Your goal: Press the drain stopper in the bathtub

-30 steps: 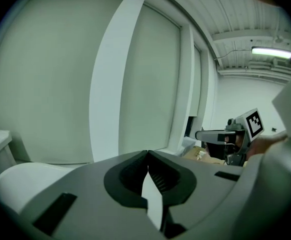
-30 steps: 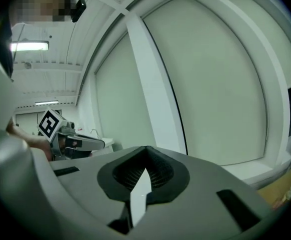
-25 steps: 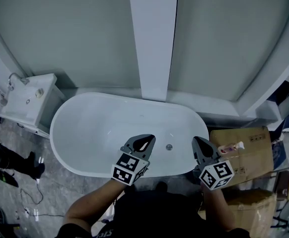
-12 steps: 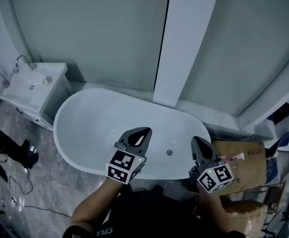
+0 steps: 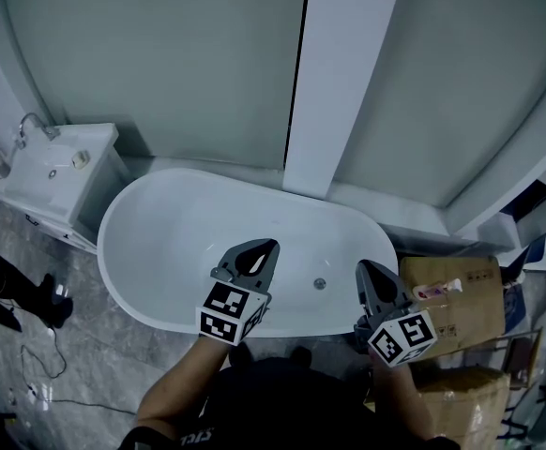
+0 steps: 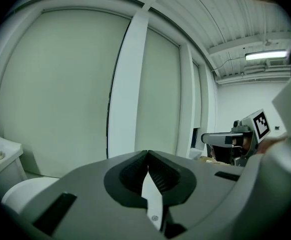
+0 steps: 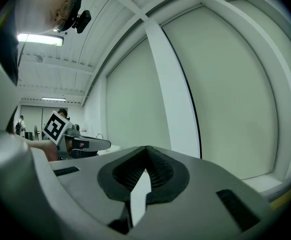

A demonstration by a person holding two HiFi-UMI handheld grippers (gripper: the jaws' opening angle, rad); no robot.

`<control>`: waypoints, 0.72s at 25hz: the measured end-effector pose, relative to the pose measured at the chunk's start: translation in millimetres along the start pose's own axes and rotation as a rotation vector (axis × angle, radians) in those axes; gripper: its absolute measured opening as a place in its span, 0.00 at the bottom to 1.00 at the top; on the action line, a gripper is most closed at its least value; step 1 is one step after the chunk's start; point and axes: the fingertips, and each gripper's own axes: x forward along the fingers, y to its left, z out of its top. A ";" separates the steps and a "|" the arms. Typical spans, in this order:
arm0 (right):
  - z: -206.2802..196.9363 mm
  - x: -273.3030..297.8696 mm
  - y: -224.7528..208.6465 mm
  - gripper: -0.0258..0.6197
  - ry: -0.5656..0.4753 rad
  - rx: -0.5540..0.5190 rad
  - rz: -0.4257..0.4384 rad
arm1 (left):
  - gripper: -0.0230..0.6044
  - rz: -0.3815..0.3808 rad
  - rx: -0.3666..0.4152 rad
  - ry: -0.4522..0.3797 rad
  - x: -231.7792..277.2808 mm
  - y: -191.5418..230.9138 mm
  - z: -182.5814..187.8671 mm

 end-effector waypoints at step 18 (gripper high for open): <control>1.7 16.0 -3.7 0.06 -0.043 0.023 -0.007 | 0.06 0.001 0.020 0.010 1.8 14.1 0.7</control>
